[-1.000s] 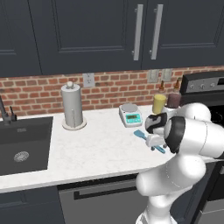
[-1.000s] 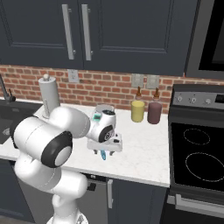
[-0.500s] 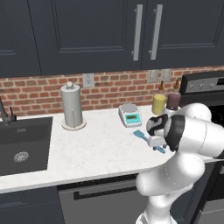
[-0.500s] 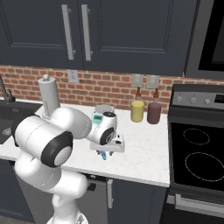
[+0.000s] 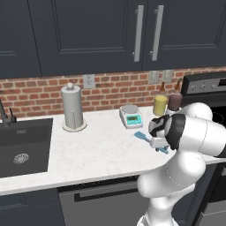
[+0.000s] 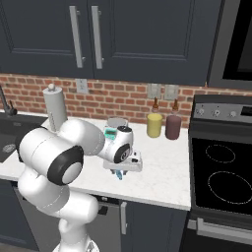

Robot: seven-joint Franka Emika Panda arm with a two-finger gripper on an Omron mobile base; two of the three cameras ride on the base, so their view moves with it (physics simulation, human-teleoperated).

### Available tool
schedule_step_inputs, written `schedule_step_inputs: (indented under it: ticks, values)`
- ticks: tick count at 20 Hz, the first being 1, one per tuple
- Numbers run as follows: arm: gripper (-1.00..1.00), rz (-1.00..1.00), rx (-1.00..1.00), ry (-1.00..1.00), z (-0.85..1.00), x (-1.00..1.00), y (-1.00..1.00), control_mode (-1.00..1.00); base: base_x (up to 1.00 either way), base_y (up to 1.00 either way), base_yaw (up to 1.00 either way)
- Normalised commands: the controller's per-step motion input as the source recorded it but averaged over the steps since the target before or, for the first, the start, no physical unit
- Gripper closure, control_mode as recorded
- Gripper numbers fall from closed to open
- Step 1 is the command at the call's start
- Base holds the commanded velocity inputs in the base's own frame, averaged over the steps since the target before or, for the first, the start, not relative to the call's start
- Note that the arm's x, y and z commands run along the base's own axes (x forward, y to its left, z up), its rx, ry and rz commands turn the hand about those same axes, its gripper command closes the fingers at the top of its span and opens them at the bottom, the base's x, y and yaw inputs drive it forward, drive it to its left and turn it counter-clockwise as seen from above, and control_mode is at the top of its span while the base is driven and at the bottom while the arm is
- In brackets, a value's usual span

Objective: Put the avocado and squash in the pot. Retrieve the spatula and lightly stir the vegetables in the pot.

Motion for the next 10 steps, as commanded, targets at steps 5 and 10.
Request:
schedule_step_inputs:
  ticks: [5, 10]
  values:
    - [1.0, 0.0, -0.03, 0.0, -0.83, -0.29, 0.41, -1.0, 0.0, 0.0, 0.0]
    - [1.0, 0.0, -0.05, 0.0, -0.84, -0.23, 0.4, -1.0, 0.0, 0.0, 0.0]
